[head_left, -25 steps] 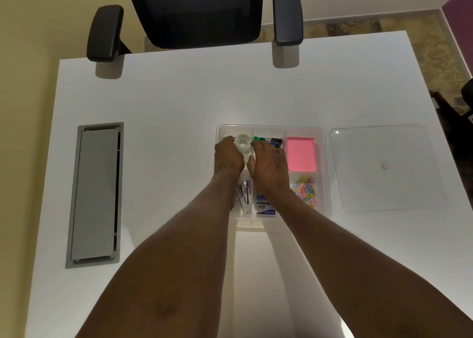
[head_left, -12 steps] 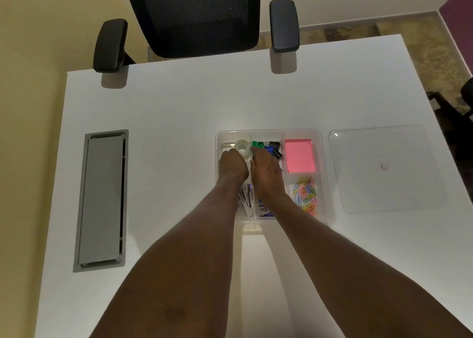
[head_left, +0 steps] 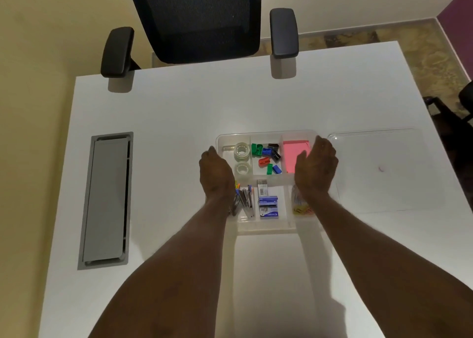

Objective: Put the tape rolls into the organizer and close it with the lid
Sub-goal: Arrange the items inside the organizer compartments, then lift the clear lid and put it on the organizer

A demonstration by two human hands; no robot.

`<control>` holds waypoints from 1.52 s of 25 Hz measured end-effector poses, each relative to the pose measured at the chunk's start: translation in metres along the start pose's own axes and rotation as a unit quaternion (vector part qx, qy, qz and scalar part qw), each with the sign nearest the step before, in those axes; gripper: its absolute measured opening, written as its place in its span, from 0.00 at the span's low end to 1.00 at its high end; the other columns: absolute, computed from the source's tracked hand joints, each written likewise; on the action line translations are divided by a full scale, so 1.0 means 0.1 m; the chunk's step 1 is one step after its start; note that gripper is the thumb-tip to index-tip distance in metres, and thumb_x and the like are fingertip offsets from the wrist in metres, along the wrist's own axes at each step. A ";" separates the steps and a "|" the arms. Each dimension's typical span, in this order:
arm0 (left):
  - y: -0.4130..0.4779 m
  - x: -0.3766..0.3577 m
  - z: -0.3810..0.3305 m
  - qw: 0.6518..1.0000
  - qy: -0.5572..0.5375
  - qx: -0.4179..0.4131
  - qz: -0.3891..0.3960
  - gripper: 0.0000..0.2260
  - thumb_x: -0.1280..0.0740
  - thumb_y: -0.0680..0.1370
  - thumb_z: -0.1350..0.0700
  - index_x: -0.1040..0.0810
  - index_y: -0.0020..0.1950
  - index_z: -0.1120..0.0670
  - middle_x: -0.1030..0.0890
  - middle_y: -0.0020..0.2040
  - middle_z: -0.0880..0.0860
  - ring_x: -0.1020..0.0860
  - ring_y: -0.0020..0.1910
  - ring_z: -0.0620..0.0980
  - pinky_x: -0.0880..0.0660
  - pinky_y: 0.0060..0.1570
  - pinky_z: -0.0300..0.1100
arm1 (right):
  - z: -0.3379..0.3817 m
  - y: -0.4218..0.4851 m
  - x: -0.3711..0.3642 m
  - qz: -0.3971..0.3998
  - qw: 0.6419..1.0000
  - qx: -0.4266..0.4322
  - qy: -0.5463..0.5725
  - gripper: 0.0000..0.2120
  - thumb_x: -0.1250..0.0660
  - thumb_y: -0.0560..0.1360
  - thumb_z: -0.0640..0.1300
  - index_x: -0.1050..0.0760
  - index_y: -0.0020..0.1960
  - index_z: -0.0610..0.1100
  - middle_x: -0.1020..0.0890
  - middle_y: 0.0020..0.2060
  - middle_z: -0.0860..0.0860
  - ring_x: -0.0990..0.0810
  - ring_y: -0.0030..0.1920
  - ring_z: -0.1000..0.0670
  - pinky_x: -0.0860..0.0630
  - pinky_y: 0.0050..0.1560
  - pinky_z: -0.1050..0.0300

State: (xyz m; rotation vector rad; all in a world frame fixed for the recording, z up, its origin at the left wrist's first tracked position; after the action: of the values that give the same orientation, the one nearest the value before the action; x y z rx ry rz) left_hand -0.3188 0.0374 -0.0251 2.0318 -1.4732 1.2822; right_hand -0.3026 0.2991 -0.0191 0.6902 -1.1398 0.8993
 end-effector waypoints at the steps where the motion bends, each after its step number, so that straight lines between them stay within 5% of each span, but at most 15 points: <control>1: -0.03 -0.01 0.07 0.999 -0.008 0.035 0.006 0.14 0.43 0.84 0.63 0.21 0.64 0.61 0.19 0.63 0.60 0.19 0.63 0.61 0.25 0.53 0.49 | -0.09 0.01 0.00 0.027 0.999 -0.030 -0.005 0.23 0.40 0.82 0.45 0.35 0.73 0.36 0.28 0.69 0.38 0.27 0.68 0.38 0.29 0.67 0.45; 4: -0.11 -0.03 0.14 0.998 -0.010 0.065 0.025 0.11 0.41 0.83 0.64 0.19 0.53 0.63 0.16 0.53 0.62 0.16 0.53 0.63 0.27 0.45 0.47 | -0.20 -0.01 -0.07 0.099 0.990 -0.084 0.051 0.17 0.41 0.82 0.43 0.33 0.68 0.36 0.25 0.61 0.37 0.24 0.62 0.37 0.24 0.59 0.45; 13: -0.30 0.10 0.43 0.997 -0.004 0.079 0.021 0.10 0.39 0.84 0.63 0.18 0.54 0.65 0.15 0.53 0.63 0.16 0.53 0.64 0.28 0.43 0.47 | -0.12 -0.26 -0.09 0.154 0.975 -0.111 0.118 0.21 0.41 0.81 0.39 0.37 0.73 0.38 0.27 0.65 0.40 0.25 0.64 0.40 0.23 0.61 0.43; 18: -0.38 0.23 0.51 0.997 -0.010 0.080 0.013 0.12 0.37 0.84 0.61 0.19 0.64 0.62 0.17 0.62 0.63 0.18 0.62 0.65 0.21 0.58 0.53 | -0.09 -0.27 0.06 0.154 0.983 -0.059 0.087 0.20 0.39 0.81 0.43 0.35 0.71 0.38 0.26 0.64 0.40 0.24 0.63 0.39 0.25 0.62 0.45; 25: -0.63 0.45 0.10 0.989 0.117 -0.088 -0.015 0.14 0.36 0.83 0.57 0.23 0.68 0.58 0.20 0.62 0.58 0.22 0.63 0.58 0.21 0.55 0.53 | 0.01 -0.57 0.42 0.057 0.986 0.124 -0.096 0.14 0.43 0.83 0.48 0.28 0.62 0.40 0.22 0.54 0.43 0.22 0.53 0.43 0.23 0.54 0.49; 38: -1.68 -0.62 -1.33 0.965 0.074 -0.240 0.078 0.14 0.37 0.85 0.56 0.23 0.69 0.58 0.21 0.63 0.57 0.22 0.62 0.57 0.23 0.58 0.51 | -1.52 -0.09 0.90 0.074 0.978 0.121 -0.150 0.15 0.43 0.83 0.48 0.27 0.61 0.40 0.23 0.53 0.43 0.23 0.54 0.42 0.27 0.53 0.47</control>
State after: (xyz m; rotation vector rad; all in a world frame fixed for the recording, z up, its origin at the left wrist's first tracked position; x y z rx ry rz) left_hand -0.2383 0.2356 0.0370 1.5035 -1.6989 0.9806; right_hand -0.2109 0.4442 0.0232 0.9755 -1.3761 1.0975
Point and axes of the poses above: each hand's wrist, its own y-axis towards the middle knuckle, its own x-axis out of the back of the hand, z = x × y, the point moved 5 cm from there along y, towards the middle knuckle
